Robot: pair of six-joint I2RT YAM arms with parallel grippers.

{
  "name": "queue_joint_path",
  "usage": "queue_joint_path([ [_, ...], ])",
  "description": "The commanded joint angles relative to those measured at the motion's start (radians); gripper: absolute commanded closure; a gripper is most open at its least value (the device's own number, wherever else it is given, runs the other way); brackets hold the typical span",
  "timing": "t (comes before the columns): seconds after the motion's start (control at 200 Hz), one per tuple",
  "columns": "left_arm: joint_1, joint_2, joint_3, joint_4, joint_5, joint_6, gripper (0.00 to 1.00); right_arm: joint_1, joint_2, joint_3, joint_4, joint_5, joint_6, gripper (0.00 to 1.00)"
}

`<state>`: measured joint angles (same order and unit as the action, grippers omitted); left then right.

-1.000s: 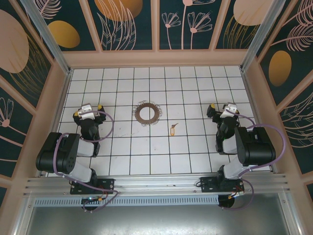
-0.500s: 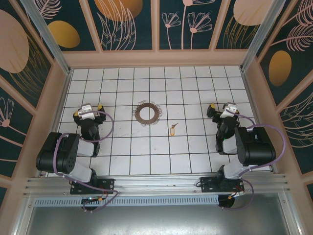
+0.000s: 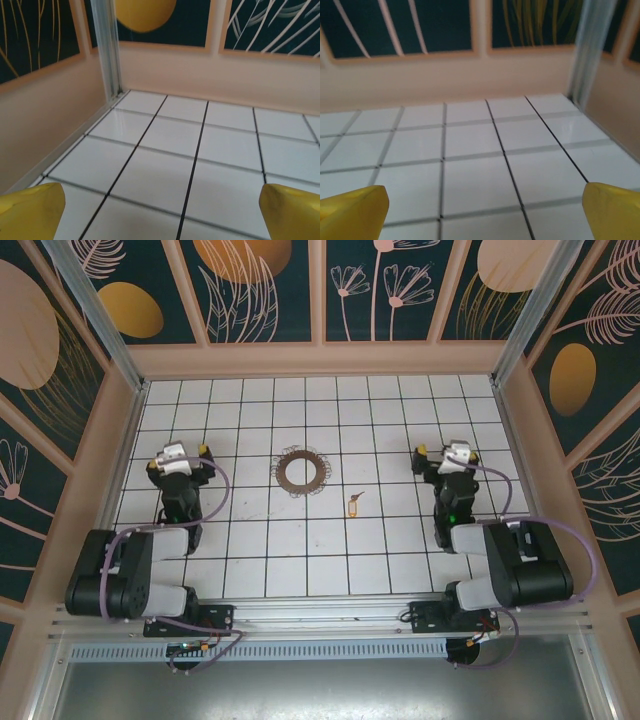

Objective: Put the keys on the keyring

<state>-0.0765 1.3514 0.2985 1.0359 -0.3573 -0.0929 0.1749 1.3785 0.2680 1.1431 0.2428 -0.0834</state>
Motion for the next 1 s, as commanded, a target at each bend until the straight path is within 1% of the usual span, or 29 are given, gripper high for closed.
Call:
queue_joint_path([
  [0.0,0.006,-0.103,0.048,-0.215,0.047,-0.063,0.01,0.097,-0.083,0.071,-0.081,0.121,-0.104,0.01],
  [0.07,0.004,-0.171,0.058,-0.303,0.08,-0.111,0.01,0.145,-0.123,0.117,-0.147,0.148,-0.061,0.01],
  [0.13,0.002,-0.232,0.075,-0.383,0.12,-0.156,0.01,0.162,-0.153,0.175,-0.274,0.149,0.015,0.01],
  [0.19,-0.007,-0.279,0.103,-0.476,0.162,-0.221,0.01,0.164,-0.171,0.25,-0.452,0.095,0.105,0.01],
  [0.265,-0.012,-0.295,0.188,-0.665,0.224,-0.33,0.01,0.165,-0.156,0.348,-0.654,-0.002,0.19,0.01],
  [0.305,-0.014,-0.287,0.235,-0.746,0.289,-0.361,0.01,0.165,-0.143,0.384,-0.719,-0.07,0.207,0.01],
  [0.35,-0.02,-0.273,0.271,-0.8,0.368,-0.387,0.01,0.166,-0.132,0.401,-0.751,-0.135,0.227,0.01],
  [0.39,-0.031,-0.257,0.287,-0.819,0.453,-0.4,0.01,0.167,-0.127,0.401,-0.762,-0.18,0.249,0.01],
  [0.4,-0.034,-0.252,0.291,-0.821,0.49,-0.403,0.01,0.167,-0.125,0.4,-0.763,-0.188,0.253,0.01],
  [0.445,-0.056,-0.227,0.303,-0.831,0.576,-0.417,0.01,0.167,-0.122,0.395,-0.764,-0.222,0.273,0.01],
  [0.465,-0.074,-0.212,0.314,-0.836,0.608,-0.42,0.01,0.169,-0.12,0.393,-0.767,-0.223,0.282,0.01],
  [0.5,-0.112,-0.187,0.33,-0.85,0.643,-0.422,0.01,0.169,-0.116,0.394,-0.776,-0.261,0.293,0.01],
  [0.586,-0.215,-0.142,0.353,-0.87,0.661,-0.434,0.01,0.169,-0.105,0.405,-0.818,-0.304,0.309,0.01],
  [0.656,-0.289,-0.123,0.36,-0.883,0.649,-0.447,0.01,0.172,-0.102,0.408,-0.853,-0.339,0.307,0.01],
  [0.756,-0.337,-0.09,0.388,-0.974,0.593,-0.468,0.02,0.175,-0.113,0.392,-0.881,-0.361,0.303,0.01],
  [0.781,-0.342,-0.079,0.394,-0.994,0.588,-0.471,0.07,0.175,-0.118,0.382,-0.879,-0.364,0.305,0.01],
  [0.811,-0.348,-0.066,0.4,-1.017,0.58,-0.472,0.15,0.176,-0.126,0.367,-0.872,-0.368,0.308,0.01],
  [0.871,-0.361,-0.046,0.406,-1.049,0.561,-0.478,0.25,0.175,-0.137,0.344,-0.859,-0.382,0.308,0.01],
  [0.996,-0.38,-0.005,0.398,-1.021,0.58,-0.516,0.33,0.176,-0.128,0.332,-0.85,-0.424,0.295,0.01],
])
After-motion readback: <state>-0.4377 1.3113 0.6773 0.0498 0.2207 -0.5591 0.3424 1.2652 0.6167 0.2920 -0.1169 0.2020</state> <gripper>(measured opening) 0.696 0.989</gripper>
